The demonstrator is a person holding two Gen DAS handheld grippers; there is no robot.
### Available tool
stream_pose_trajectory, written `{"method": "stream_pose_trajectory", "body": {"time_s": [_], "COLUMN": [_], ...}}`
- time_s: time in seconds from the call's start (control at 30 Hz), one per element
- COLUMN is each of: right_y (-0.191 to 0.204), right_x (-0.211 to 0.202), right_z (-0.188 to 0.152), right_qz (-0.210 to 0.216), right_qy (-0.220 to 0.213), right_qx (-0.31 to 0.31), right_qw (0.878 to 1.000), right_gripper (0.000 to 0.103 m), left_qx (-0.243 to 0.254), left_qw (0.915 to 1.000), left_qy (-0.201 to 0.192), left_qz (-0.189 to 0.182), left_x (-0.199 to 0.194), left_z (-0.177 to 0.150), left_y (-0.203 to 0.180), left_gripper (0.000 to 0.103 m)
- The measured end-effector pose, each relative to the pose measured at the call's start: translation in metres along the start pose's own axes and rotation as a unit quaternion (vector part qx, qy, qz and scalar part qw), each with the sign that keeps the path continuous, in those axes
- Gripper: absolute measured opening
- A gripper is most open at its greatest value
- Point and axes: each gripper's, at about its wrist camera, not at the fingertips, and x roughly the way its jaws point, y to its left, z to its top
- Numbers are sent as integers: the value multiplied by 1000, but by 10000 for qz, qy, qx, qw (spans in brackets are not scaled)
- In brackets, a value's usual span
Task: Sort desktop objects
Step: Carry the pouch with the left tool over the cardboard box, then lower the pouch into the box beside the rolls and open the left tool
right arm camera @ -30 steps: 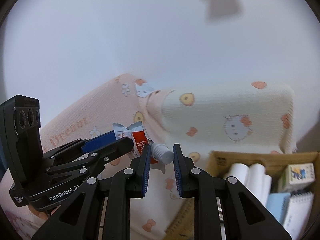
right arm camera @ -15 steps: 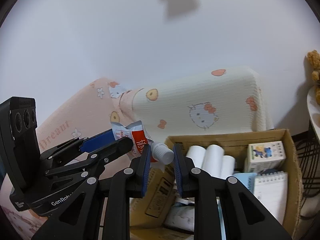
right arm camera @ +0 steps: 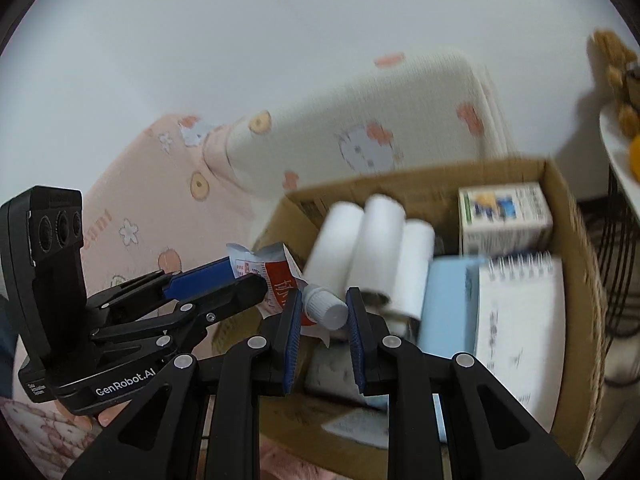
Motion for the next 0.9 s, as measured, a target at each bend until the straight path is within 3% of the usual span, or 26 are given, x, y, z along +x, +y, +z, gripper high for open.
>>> {"method": "stream_pose_trajectory", "body": {"time_s": [0.53, 0.9], "right_y": [-29, -34], "right_x": [31, 48], "right_z": [-17, -24], "right_qz": [76, -223], "right_qy": [1457, 2096], "right_qx": [420, 205], "right_qw": [9884, 9773], "right_gripper": [19, 19], "left_qx": [-115, -360], "left_qw": [9922, 9731], "left_qy": [1217, 2237], "left_qz": [-225, -404], "left_x": [43, 80], "left_z": [-18, -30], "left_y": [-5, -5], "left_gripper": [41, 41]}}
